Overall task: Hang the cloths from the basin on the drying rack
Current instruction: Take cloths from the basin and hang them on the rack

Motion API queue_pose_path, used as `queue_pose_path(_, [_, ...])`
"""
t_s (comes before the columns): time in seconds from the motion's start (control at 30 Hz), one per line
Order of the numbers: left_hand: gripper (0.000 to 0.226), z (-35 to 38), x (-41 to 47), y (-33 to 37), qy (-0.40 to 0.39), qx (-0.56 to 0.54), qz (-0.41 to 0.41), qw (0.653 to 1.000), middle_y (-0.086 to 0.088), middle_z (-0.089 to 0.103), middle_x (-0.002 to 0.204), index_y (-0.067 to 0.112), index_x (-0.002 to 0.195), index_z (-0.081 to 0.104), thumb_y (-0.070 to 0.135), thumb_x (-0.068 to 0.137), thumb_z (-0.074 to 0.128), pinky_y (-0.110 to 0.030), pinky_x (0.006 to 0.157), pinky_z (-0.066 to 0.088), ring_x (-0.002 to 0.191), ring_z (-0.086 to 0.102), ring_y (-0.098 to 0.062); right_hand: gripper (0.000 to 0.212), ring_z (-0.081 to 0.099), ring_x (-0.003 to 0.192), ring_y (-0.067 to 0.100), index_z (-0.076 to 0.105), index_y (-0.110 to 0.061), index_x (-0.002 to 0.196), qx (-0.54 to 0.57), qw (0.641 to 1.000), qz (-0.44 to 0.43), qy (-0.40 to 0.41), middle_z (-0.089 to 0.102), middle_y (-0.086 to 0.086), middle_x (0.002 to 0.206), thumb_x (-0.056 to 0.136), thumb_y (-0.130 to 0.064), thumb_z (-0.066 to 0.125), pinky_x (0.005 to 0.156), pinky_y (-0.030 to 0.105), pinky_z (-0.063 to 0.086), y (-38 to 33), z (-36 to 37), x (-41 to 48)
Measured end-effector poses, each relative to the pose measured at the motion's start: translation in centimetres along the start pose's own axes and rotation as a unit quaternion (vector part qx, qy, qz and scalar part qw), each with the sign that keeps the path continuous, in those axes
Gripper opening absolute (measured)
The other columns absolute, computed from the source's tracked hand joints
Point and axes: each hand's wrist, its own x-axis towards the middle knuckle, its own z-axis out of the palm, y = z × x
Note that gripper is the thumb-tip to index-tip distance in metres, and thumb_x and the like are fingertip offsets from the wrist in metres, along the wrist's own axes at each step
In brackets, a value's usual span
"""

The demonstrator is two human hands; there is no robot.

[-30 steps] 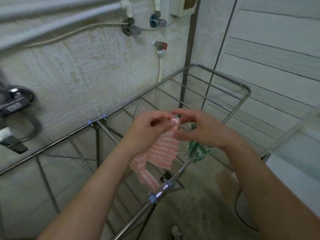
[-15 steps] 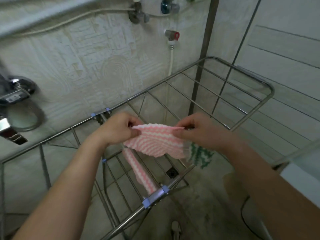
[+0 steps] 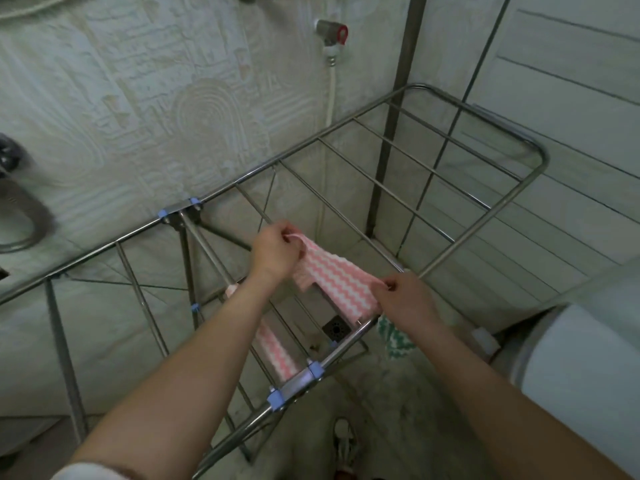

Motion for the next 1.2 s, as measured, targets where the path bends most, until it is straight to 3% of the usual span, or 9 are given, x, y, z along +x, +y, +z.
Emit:
queue_pose_path(0.23, [0.017, 3.4, 0.8, 1.1, -0.008, -0.043, 0.0, 0.999, 0.0, 0.061, 0.086, 0.013, 0.095, 0.066, 0.003, 0.082, 0.06, -0.027, 0.074, 0.049, 0.08, 0.058, -0.018, 0.03, 0.059, 0.061, 0.029, 0.063, -0.005, 0.066, -0.057, 0.998, 0.022, 0.025, 0.06, 0.009, 0.061, 0.085, -0.026, 0.053, 0.053, 0.029, 0.042, 0.9, 0.2, 1.9])
queue_pose_path(0.4, [0.067, 2.3, -0.3, -0.3, -0.073, -0.018, 0.085, 0.994, 0.0, 0.048, 0.12, 0.028, 0.131, 0.048, 0.001, 0.075, 0.07, -0.029, 0.081, 0.05, 0.094, 0.057, -0.016, 0.023, 0.057, 0.068, 0.026, 0.057, -0.012, 0.073, -0.207, 0.978, 0.0, 0.008, 0.057, 0.004, 0.068, 0.088, -0.03, 0.053, 0.049, 0.024, 0.03, 0.6, -0.8, 1.7])
queue_pose_path(0.53, [0.03, 1.1, -1.8, -3.1, 0.01, 0.101, 0.126, 0.987, -0.007, 0.054, 0.11, 0.015, 0.109, 0.065, 0.004, 0.081, 0.065, -0.025, 0.086, 0.045, 0.093, 0.056, -0.021, 0.028, 0.063, 0.094, 0.023, 0.065, -0.024, 0.11, -0.233, 0.968, -0.092, -0.015, 0.069, 0.003, 0.097, 0.089, -0.039, 0.054, 0.07, 0.029, 0.045, -0.6, -1.0, 1.4])
queue_pose_path(0.63, [0.03, 1.3, -1.4, -5.0, 0.005, 0.065, 0.025, 0.998, -0.008, 0.06, 0.116, 0.013, 0.114, 0.059, 0.01, 0.085, 0.064, -0.025, 0.089, 0.043, 0.094, 0.056, -0.017, 0.026, 0.066, 0.079, 0.018, 0.073, -0.028, 0.096, -0.229, 0.96, -0.138, -0.087, 0.072, -0.002, 0.085, 0.086, -0.046, 0.058, 0.066, 0.026, 0.047, -2.0, 0.2, 1.1])
queue_pose_path(0.7, [0.03, 1.7, -0.8, -4.9, -0.021, -0.068, -0.066, 0.995, -0.008, 0.061, 0.11, 0.009, 0.114, 0.057, 0.01, 0.086, 0.065, -0.028, 0.088, 0.045, 0.098, 0.057, -0.018, 0.029, 0.062, 0.07, 0.016, 0.073, -0.026, 0.101, -0.248, 0.949, -0.157, -0.113, 0.073, -0.002, 0.087, 0.085, -0.047, 0.061, 0.059, 0.023, 0.043, -2.2, 1.3, 1.0])
queue_pose_path(0.77, [0.021, 2.0, -0.3, -4.9, -0.038, -0.17, -0.114, 0.978, -0.008, 0.063, 0.095, 0.006, 0.105, 0.059, 0.009, 0.086, 0.066, -0.023, 0.078, 0.047, 0.092, 0.058, -0.02, 0.028, 0.059, 0.065, 0.016, 0.074, -0.022, 0.098, -0.262, 0.946, -0.155, -0.114, 0.07, 0.0, 0.08, 0.086, -0.044, 0.063, 0.052, 0.022, 0.036, -2.2, 1.8, 1.1])
queue_pose_path(0.83, [0.004, 1.9, -0.1, -4.8, -0.056, -0.151, -0.104, 0.981, -0.003, 0.063, 0.081, 0.009, 0.092, 0.064, 0.01, 0.088, 0.063, -0.016, 0.066, 0.046, 0.081, 0.058, -0.018, 0.027, 0.061, 0.064, 0.018, 0.073, -0.018, 0.088, -0.272, 0.943, -0.153, -0.112, 0.064, 0.001, 0.07, 0.086, -0.043, 0.062, 0.053, 0.024, 0.039, -2.2, 1.8, 1.2])
queue_pose_path(1.03, [0.033, 0.9, 0.2, -2.8, -0.057, 0.1, 0.018, 0.993, -0.011, 0.054, 0.072, 0.009, 0.072, 0.051, 0.024, 0.099, 0.041, -0.029, 0.061, 0.029, 0.069, 0.049, -0.023, 0.027, 0.059, 0.071, 0.021, 0.057, -0.019, 0.07, -0.297, 0.931, -0.162, -0.134, 0.058, 0.0, 0.071, 0.088, -0.039, 0.06, 0.066, 0.029, 0.048, -1.9, 1.2, 1.6])
queue_pose_path(1.2, [0.053, 0.7, 1.5, -1.6, -0.078, 0.116, -0.052, 0.989, -0.003, 0.042, 0.051, 0.011, 0.053, 0.042, 0.043, 0.095, 0.047, -0.028, 0.055, 0.029, 0.056, 0.046, -0.023, 0.04, 0.052, 0.064, 0.021, 0.046, -0.017, 0.057, -0.323, 0.916, -0.163, -0.173, 0.047, -0.001, 0.058, 0.084, -0.04, 0.065, 0.056, 0.025, 0.039, -2.3, 0.3, 1.9])
